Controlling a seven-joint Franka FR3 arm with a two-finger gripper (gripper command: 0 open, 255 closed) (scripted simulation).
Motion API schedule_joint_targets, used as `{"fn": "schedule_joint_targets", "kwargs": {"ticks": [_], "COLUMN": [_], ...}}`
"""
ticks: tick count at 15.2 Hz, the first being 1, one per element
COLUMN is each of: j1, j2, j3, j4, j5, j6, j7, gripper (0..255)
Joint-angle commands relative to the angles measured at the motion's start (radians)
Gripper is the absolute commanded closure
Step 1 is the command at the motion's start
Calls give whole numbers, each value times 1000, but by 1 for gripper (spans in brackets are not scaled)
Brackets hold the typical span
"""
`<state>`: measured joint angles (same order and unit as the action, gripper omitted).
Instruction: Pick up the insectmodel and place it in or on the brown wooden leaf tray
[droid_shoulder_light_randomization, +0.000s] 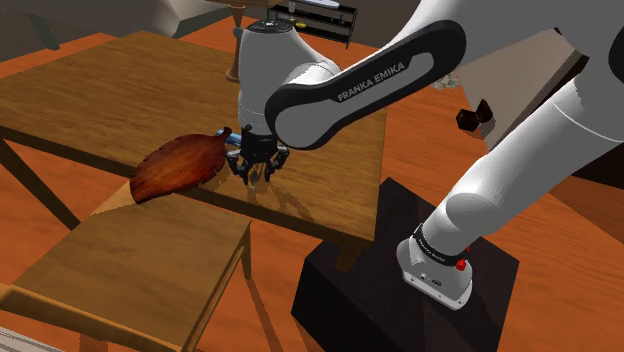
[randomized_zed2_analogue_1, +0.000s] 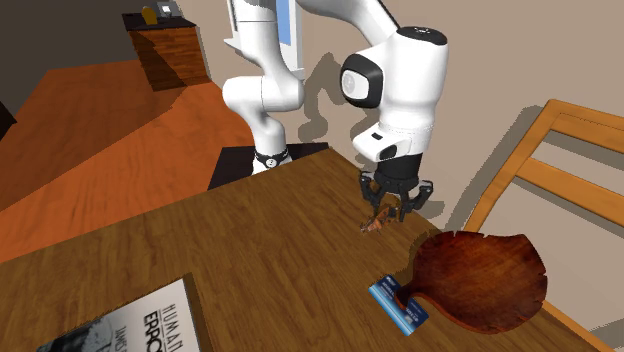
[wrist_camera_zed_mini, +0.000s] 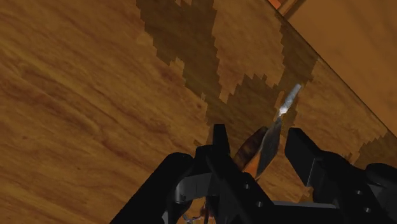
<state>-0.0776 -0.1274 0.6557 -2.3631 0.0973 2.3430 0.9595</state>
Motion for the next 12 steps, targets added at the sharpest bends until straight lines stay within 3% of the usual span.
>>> {"fn": "schedule_joint_targets", "kwargs": {"ticks": [1, 12], "j1": [3, 11], "j2": [-3, -90], "j3": [0, -29], "j4": [4, 87], "j5": [8, 56], "j6": [-10, -168], "j7": [-5, -43], "gripper": [255, 255]}}
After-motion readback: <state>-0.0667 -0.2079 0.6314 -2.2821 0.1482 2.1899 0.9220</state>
